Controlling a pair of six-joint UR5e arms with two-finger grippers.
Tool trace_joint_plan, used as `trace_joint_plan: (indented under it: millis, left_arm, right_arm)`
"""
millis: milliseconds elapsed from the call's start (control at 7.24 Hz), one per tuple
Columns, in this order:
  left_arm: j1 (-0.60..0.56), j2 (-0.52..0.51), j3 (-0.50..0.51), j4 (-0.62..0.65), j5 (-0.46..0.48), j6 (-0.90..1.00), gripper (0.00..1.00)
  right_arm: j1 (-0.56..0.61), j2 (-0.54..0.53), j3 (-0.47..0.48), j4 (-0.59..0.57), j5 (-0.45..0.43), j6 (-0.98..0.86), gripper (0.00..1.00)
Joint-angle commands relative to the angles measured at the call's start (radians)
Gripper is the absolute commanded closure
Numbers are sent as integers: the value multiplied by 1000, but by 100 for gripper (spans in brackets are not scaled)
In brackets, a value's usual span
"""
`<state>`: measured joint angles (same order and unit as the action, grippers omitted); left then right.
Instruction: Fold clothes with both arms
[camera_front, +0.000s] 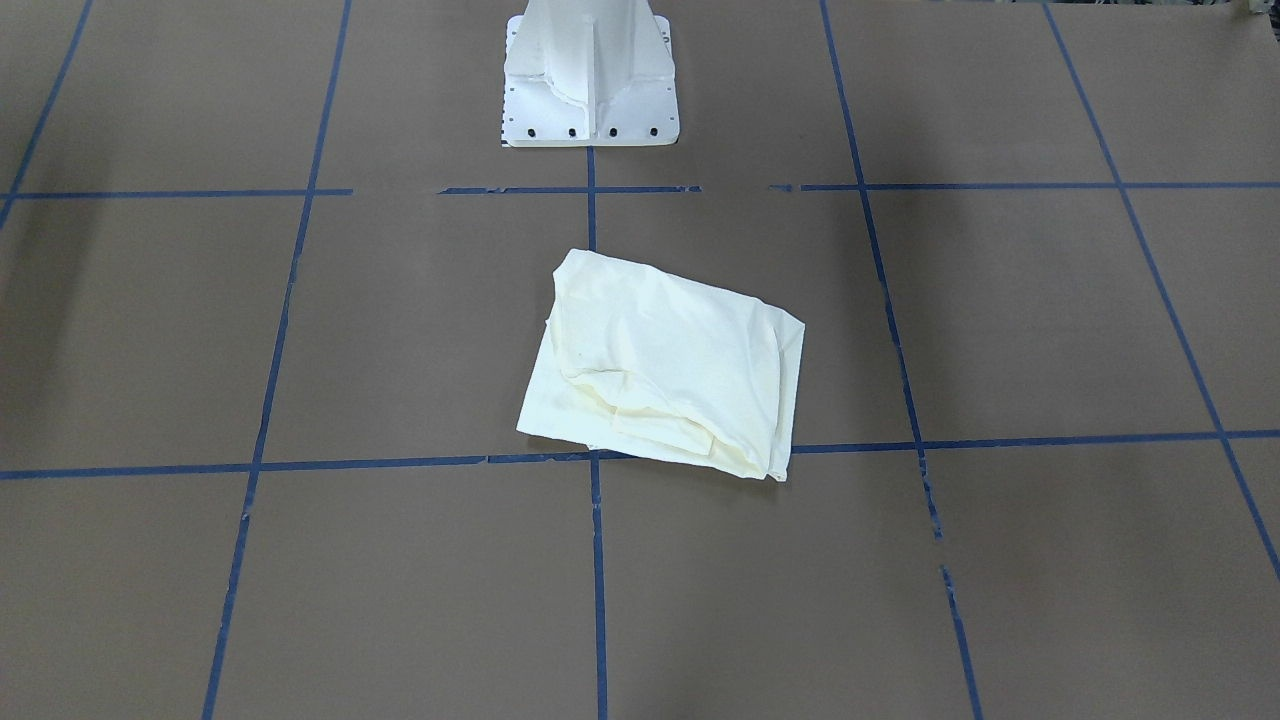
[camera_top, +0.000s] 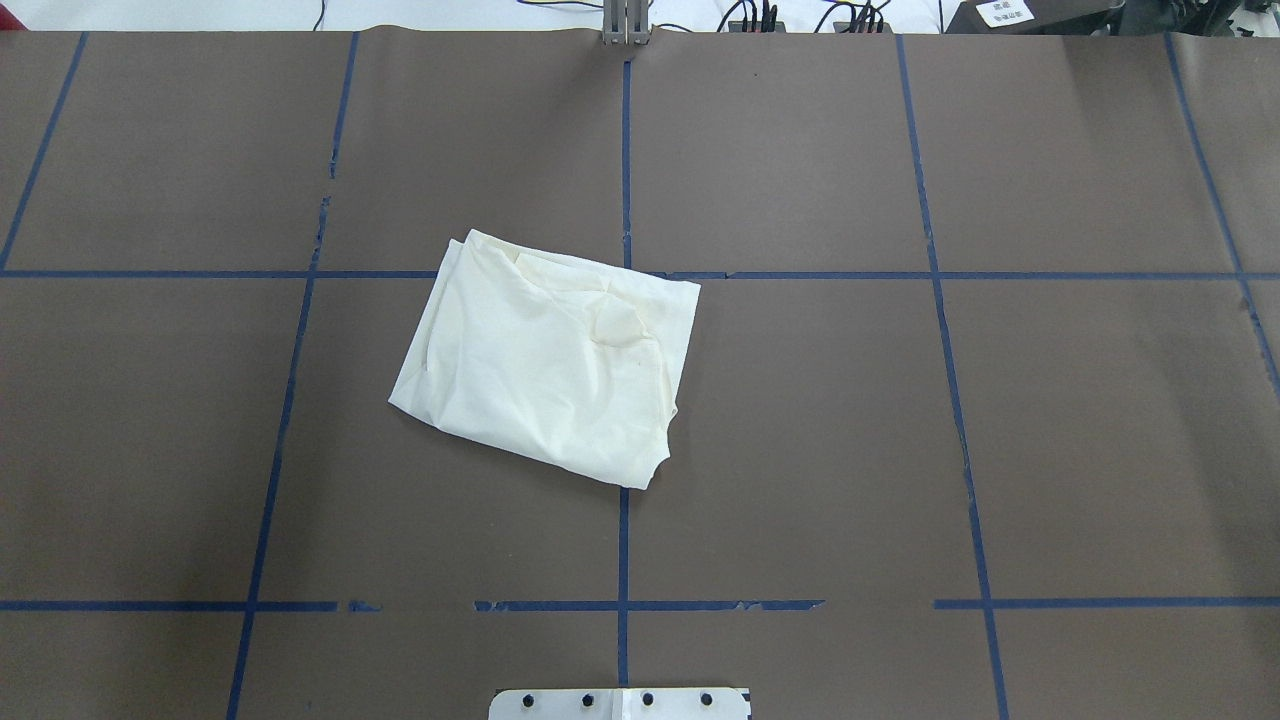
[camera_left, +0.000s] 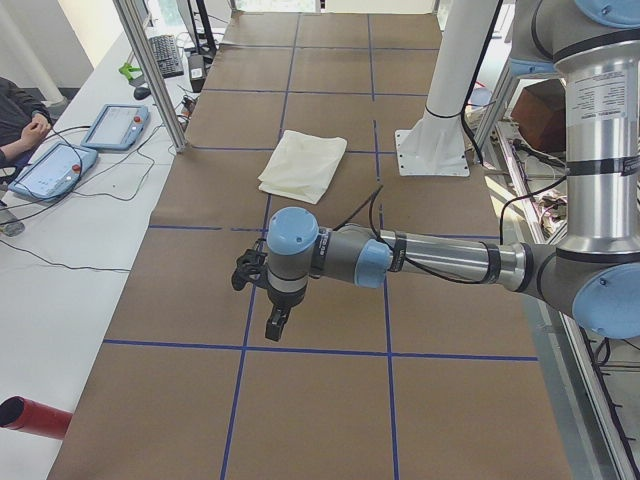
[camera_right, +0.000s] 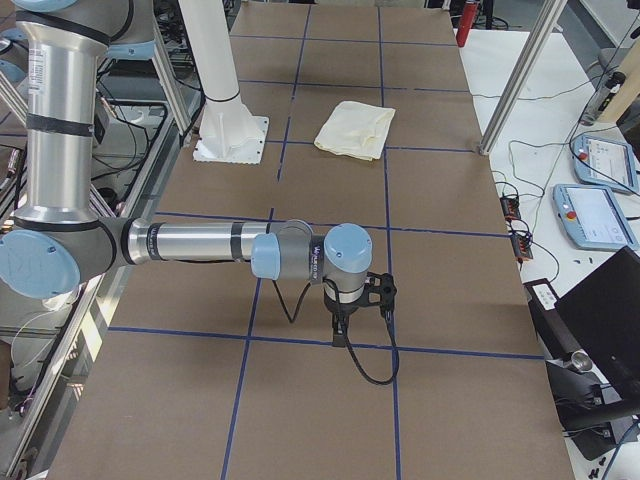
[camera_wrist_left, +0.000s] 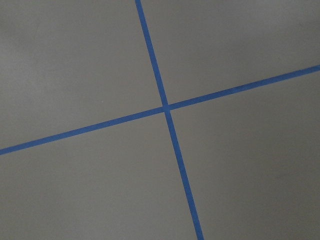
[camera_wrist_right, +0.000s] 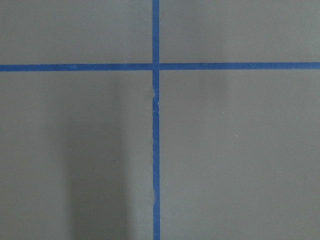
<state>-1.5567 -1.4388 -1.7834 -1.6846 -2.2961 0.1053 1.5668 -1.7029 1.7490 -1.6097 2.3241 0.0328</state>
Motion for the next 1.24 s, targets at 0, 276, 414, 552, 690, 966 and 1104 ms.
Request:
trace_joint_plan:
  millis: [0, 276, 414, 552, 690, 966, 1104]
  left_arm:
    - [-2, 26, 0, 5, -8, 5, 0]
    - [-3, 82, -4, 6, -162, -33, 0]
    - [-5, 86, -4, 3, -160, -32, 0]
    - [-3, 86, -4, 3, -160, -32, 0]
    - [-5, 87, -2, 0, -160, -32, 0]
    - [-5, 80, -5, -1, -160, -35, 0]
    - [-5, 80, -5, -1, -160, -35, 0]
  right_arm:
    - [1, -27, -2, 2, -5, 1, 0]
    - [1, -30, 0, 2, -5, 13, 0]
    - [2, -31, 0, 2, -5, 13, 0]
    - [1, -29, 0, 2, -5, 13, 0]
    - [1, -29, 6, 2, -5, 13, 0]
    - [1, -29, 6, 2, -5, 13, 0]
    - [1, -29, 6, 2, -6, 13, 0]
